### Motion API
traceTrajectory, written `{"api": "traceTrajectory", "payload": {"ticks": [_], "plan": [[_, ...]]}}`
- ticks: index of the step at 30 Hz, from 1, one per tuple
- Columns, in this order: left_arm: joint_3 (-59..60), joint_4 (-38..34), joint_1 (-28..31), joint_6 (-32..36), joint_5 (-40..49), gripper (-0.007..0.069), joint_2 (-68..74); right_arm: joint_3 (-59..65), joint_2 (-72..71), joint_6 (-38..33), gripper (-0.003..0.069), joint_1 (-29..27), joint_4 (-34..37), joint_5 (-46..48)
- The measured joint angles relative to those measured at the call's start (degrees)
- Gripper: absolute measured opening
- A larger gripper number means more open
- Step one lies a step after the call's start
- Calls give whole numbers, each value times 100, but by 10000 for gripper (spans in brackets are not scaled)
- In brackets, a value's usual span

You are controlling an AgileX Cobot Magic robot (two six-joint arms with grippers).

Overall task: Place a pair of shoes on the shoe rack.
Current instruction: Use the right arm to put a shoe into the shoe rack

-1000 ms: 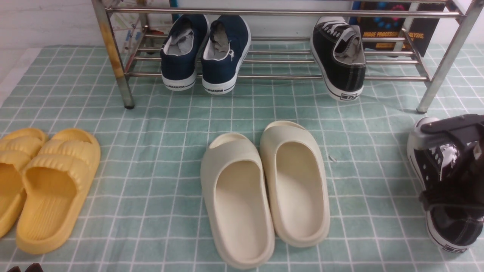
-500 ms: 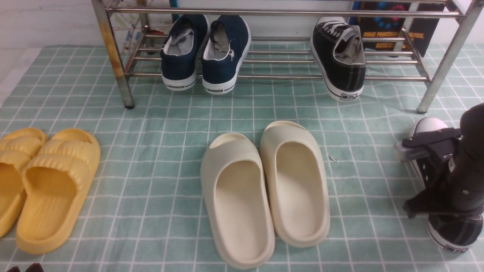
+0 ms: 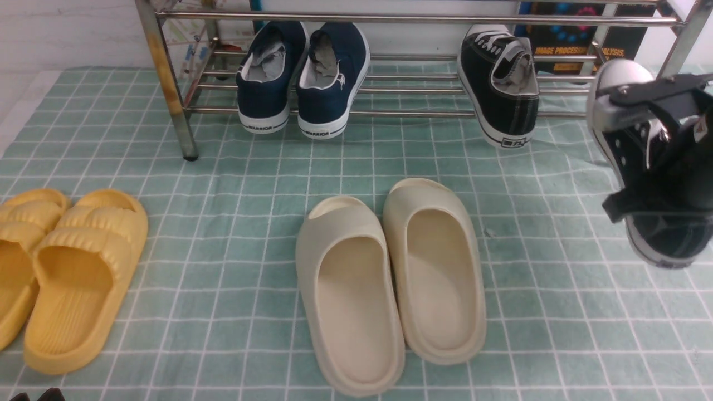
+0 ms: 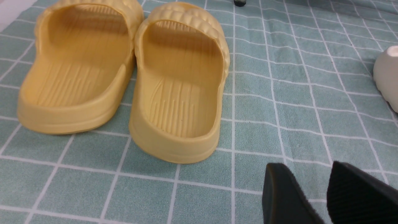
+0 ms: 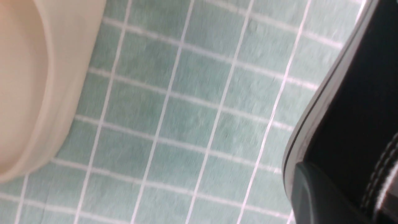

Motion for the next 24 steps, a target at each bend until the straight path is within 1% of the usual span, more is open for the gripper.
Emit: {"api": "traceTrajectory", "payload": {"ticks": [2, 5, 12, 15, 17, 18, 24], "plan": [[0, 0, 0, 0, 0, 237, 0, -150, 129, -27, 22, 0, -47, -5], [0, 0, 0, 0, 0, 237, 0, -805, 791, -164, 22, -19, -230, 150], [0, -6, 0, 0, 0, 239, 0, -2039, 1880, -328, 22, -371, -214, 492], [0, -6, 0, 0, 0, 239, 0, -2571, 2252, -577, 22, -571, -12, 591], [0, -6, 2, 0, 0, 239, 0, -3087, 2597, -885, 22, -670, 270, 672], [0, -6, 2, 0, 0, 239, 0, -3121, 2644, -905, 22, -676, 318, 682], [0, -6, 2, 0, 0, 239, 0, -4048, 3254, -1544, 22, -690, 888, 904]]}}
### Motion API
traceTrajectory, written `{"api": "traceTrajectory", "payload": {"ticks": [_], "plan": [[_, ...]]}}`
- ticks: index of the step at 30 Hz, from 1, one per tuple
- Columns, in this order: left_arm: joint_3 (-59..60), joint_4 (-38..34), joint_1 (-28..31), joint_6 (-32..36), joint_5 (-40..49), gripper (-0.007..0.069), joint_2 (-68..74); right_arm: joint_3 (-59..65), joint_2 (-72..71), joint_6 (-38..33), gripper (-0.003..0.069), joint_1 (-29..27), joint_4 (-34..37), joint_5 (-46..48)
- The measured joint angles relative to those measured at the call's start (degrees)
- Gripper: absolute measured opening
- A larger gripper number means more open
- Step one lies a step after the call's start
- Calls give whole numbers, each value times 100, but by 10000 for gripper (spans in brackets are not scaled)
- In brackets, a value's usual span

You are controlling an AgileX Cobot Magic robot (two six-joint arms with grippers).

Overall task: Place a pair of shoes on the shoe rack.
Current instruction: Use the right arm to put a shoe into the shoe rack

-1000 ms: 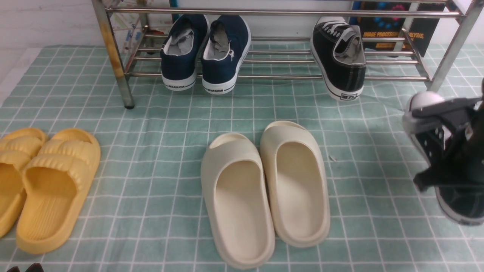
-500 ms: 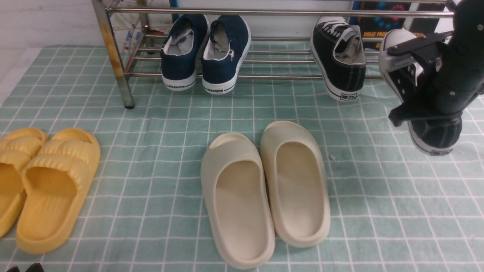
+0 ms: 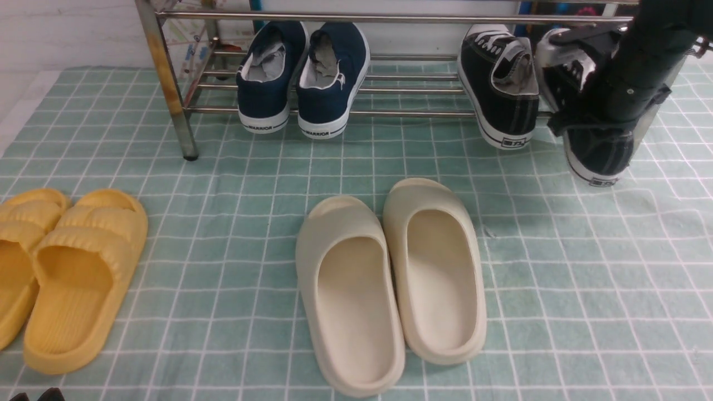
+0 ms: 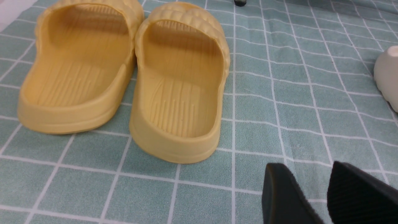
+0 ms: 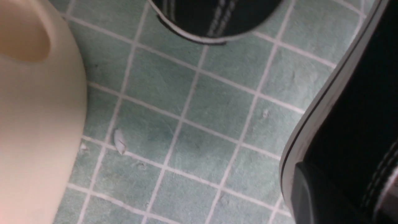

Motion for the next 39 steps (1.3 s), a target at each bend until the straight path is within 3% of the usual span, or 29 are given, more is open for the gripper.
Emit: {"api": "traceTrajectory", "payload": {"ticks": [15, 26, 30, 36, 39], "plan": [[0, 0, 0, 0, 0, 239, 0, -1592, 1013, -219, 22, -113, -28, -36], [0, 0, 0, 0, 0, 239, 0, -1659, 1103, -219, 60, -113, 61, -141], [0, 0, 0, 0, 0, 239, 0, -1801, 1091, 52, 214, -113, 95, -386], [0, 0, 0, 0, 0, 239, 0, -2343, 1079, 184, 446, -113, 95, 310], [0, 0, 0, 0, 0, 239, 0, -2515, 1065, 197, 485, -113, 83, 406]]}}
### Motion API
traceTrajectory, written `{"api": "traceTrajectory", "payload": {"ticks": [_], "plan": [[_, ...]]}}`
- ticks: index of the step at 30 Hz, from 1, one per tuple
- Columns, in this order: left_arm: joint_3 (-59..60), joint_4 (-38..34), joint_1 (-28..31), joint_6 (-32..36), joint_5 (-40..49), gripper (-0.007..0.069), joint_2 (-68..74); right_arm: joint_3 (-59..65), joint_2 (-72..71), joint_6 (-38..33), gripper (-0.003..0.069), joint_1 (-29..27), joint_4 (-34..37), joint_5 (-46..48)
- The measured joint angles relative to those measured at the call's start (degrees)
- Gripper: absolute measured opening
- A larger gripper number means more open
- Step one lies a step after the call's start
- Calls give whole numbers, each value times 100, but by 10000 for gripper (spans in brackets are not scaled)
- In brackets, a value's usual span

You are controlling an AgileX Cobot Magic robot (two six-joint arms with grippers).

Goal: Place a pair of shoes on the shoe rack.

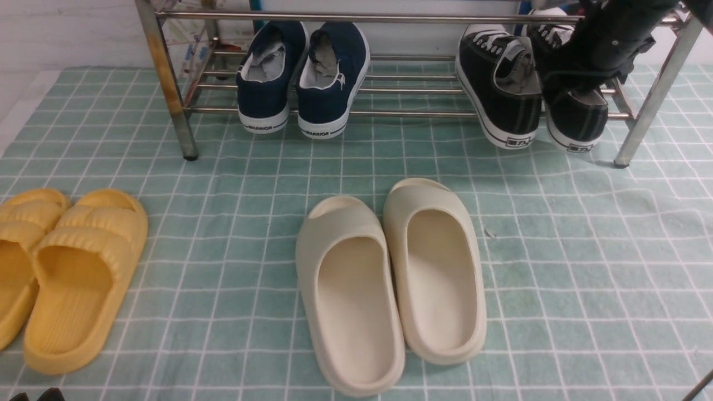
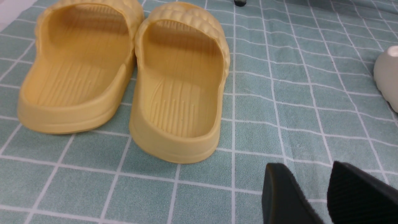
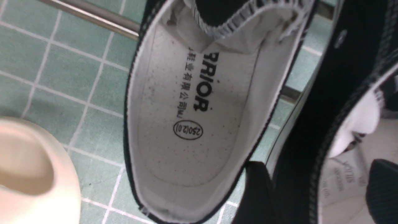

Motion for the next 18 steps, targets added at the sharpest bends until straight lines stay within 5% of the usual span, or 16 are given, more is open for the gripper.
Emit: {"api": "traceTrajectory", "payload": {"ticks": [8, 18], "plan": [[0, 0, 0, 0, 0, 239, 0, 266, -733, 366, 430, 38, 18, 58], [0, 0, 0, 0, 0, 239, 0, 3368, -3394, 385, 112, 112, 41, 51]]}}
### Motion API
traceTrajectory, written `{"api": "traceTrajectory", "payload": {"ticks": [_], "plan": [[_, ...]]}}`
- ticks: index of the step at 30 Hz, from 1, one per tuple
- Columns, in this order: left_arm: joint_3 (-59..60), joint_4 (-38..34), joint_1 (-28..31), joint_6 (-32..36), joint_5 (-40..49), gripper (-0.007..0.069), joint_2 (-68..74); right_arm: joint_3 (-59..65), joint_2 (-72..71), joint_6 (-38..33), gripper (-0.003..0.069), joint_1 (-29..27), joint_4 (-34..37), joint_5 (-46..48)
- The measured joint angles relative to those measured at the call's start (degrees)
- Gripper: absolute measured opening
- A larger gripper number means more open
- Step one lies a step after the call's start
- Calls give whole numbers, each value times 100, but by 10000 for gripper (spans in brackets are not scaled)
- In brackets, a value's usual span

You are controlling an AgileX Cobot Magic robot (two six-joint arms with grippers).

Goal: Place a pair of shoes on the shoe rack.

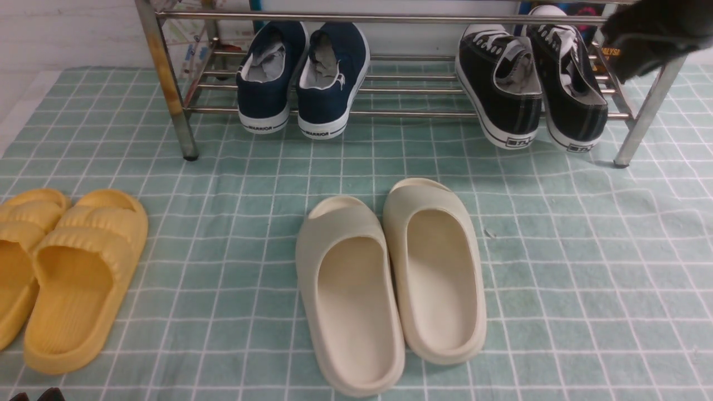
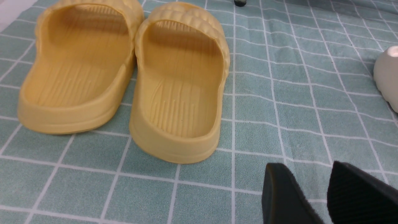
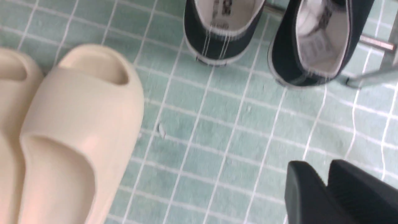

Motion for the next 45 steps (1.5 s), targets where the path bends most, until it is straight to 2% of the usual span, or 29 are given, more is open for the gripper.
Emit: {"api": "traceTrajectory", "payload": {"ticks": [4, 5, 6, 8, 9, 11, 12, 13, 14, 20, 28, 39, 45], "plan": [[0, 0, 0, 0, 0, 239, 0, 1792, -1695, 36, 15, 0, 90, -10], [0, 0, 0, 0, 0, 239, 0, 1792, -1695, 33, 12, 0, 93, -10], [0, 0, 0, 0, 0, 239, 0, 2561, -2589, 144, -2, 0, 128, -76], [0, 0, 0, 0, 0, 239, 0, 3048, -3233, 286, -3, 0, 150, -228], [0, 0, 0, 0, 0, 239, 0, 3652, -4139, 512, -4, 0, 161, -565], [0, 0, 0, 0, 0, 239, 0, 4244, -5304, 737, -4, 0, 155, -1121], [0, 0, 0, 0, 0, 239, 0, 4362, -5419, 780, -4, 0, 146, -1180], [0, 0, 0, 0, 0, 239, 0, 4770, -6436, 944, -4, 0, 99, -1622], [0, 0, 0, 0, 0, 239, 0, 4973, -6856, 1039, -4, 0, 66, -1768], [0, 0, 0, 0, 0, 239, 0, 5805, -8849, 1482, -4, 0, -299, -1976], [0, 0, 0, 0, 0, 239, 0, 6520, -9847, 1529, -4, 0, -261, -2208], [0, 0, 0, 0, 0, 239, 0, 6823, -9919, 1537, -2, 0, -80, -2169], [0, 0, 0, 0, 0, 239, 0, 7130, -9919, 1537, -2, 0, -556, -2740]]}}
